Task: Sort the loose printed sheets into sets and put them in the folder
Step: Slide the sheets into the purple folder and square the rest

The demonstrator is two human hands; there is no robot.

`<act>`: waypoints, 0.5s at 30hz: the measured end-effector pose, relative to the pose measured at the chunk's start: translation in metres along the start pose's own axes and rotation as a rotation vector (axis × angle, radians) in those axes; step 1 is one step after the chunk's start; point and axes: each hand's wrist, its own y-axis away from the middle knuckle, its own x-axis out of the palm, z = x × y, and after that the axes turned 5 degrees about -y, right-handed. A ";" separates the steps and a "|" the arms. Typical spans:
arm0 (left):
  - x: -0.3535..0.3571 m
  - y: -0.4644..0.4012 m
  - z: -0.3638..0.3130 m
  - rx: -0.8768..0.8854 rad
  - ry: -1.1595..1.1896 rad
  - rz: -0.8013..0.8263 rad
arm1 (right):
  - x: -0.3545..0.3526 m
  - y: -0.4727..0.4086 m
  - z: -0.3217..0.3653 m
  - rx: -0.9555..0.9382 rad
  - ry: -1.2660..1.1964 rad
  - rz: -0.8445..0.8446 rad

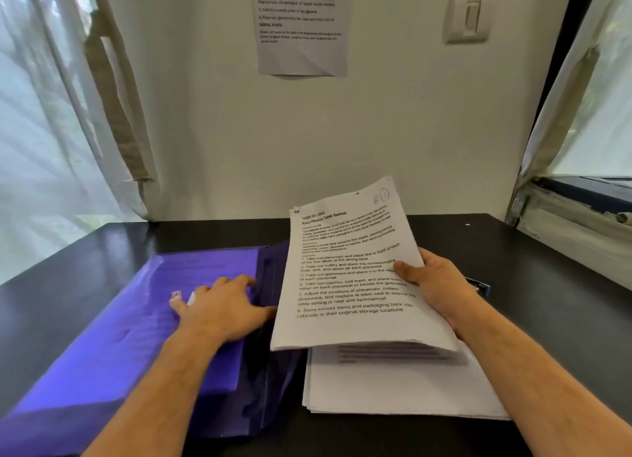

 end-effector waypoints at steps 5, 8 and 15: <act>-0.004 -0.006 0.003 0.010 0.254 -0.019 | 0.003 0.001 0.000 0.046 0.073 0.022; -0.005 -0.006 0.007 -0.024 0.262 -0.119 | 0.003 0.001 0.000 0.086 0.171 0.068; -0.017 -0.004 0.013 -0.065 0.515 -0.301 | -0.002 0.008 0.005 0.120 0.367 0.111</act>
